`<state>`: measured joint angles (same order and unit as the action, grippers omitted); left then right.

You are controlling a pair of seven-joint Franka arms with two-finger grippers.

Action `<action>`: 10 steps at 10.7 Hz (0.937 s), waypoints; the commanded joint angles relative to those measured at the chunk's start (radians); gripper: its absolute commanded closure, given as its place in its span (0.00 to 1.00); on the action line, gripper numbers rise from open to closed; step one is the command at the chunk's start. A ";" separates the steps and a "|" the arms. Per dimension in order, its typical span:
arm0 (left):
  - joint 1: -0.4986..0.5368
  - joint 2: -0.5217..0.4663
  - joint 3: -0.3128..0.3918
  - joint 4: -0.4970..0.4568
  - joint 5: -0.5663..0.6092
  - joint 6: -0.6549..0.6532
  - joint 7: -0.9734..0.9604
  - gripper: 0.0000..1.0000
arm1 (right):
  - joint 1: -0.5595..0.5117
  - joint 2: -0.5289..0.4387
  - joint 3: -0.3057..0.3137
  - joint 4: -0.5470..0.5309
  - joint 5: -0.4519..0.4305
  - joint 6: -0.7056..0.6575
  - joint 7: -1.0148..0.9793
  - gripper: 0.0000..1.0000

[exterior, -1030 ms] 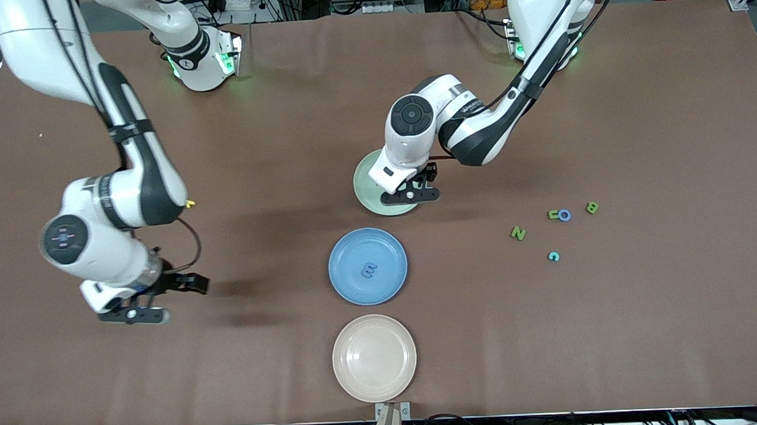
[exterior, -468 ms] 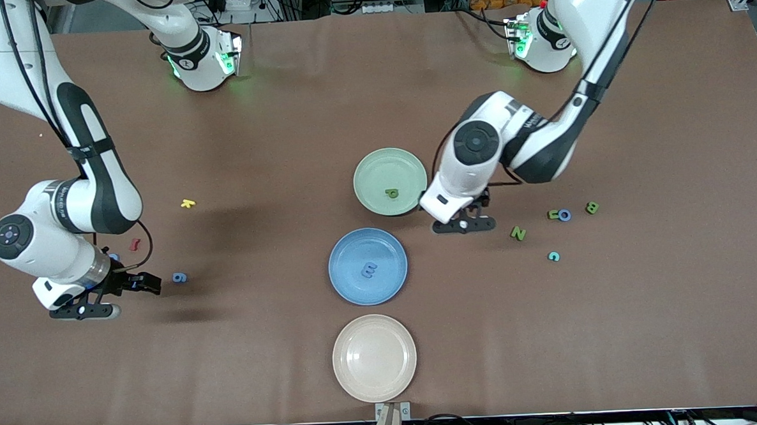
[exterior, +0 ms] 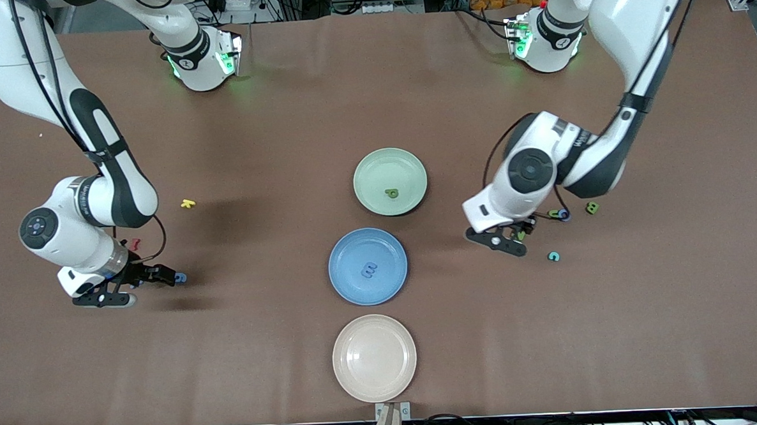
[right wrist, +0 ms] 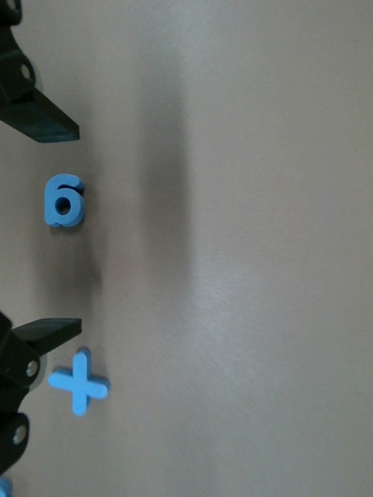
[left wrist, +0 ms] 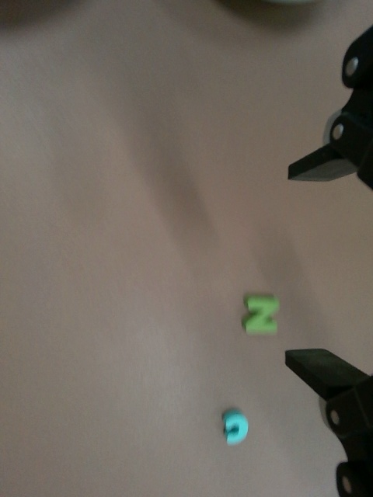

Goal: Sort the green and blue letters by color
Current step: 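Grasp the blue G with the right gripper while the left gripper grasps the N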

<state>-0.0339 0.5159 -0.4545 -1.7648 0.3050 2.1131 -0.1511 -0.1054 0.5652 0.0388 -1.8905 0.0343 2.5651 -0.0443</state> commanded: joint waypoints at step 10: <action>0.135 0.071 -0.007 -0.147 0.103 0.180 0.125 0.30 | 0.027 0.045 0.010 -0.071 0.026 0.102 0.055 0.97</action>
<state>0.0932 0.5809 -0.4530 -1.9026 0.3539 2.2732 -0.0220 -0.0825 0.6119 0.0467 -1.9427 0.0434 2.6562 0.0100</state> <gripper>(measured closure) 0.286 0.581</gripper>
